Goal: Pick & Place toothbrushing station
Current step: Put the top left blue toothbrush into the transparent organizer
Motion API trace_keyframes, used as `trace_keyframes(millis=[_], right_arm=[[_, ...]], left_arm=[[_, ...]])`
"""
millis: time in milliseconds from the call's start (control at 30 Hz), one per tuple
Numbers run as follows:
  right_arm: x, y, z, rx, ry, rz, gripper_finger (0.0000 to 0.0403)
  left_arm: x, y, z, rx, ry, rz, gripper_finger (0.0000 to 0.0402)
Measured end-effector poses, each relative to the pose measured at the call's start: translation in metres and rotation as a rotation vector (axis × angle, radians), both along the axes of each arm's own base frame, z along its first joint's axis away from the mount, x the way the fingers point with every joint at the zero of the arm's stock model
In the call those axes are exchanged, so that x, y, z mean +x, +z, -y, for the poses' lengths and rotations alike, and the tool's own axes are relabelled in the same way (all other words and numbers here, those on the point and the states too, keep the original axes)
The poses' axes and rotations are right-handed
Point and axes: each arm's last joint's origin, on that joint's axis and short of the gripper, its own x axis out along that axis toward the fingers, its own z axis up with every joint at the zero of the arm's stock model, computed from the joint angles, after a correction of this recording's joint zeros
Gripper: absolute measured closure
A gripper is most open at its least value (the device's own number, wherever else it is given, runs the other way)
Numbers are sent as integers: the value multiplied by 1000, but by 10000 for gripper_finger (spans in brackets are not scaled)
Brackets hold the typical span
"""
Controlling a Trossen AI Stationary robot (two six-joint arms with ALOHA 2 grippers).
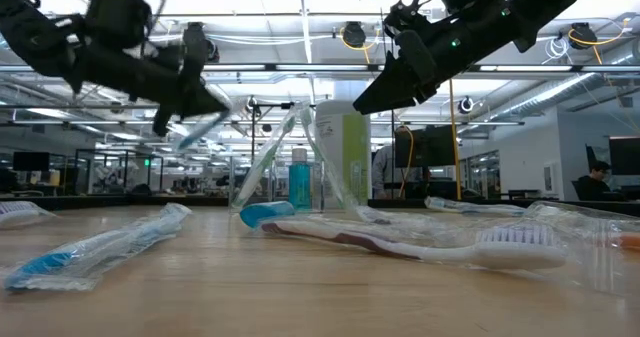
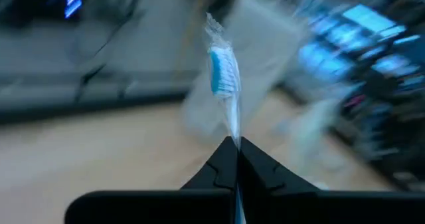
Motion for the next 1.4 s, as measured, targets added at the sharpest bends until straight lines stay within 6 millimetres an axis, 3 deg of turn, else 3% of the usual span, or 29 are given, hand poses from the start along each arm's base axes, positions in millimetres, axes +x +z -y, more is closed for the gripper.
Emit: trace_keyframes(millis=[267,533,700,1067,1400], right_arm=[[0,0,0,0,0,0,190],[1,3,0,-1,0,31,190],[3,6,0,-3,1,65,190],[3,7,0,-26,10,69,190],[3,6,0,-18,8,60,190]], left_arm=[[11,30,38,244,48,177,399],[26,25,59,344,37,170,400],[44,19,61,390,37,186,400],[118,10,57,497,77,60,400],[130,-28,52,394,244,-46,400]])
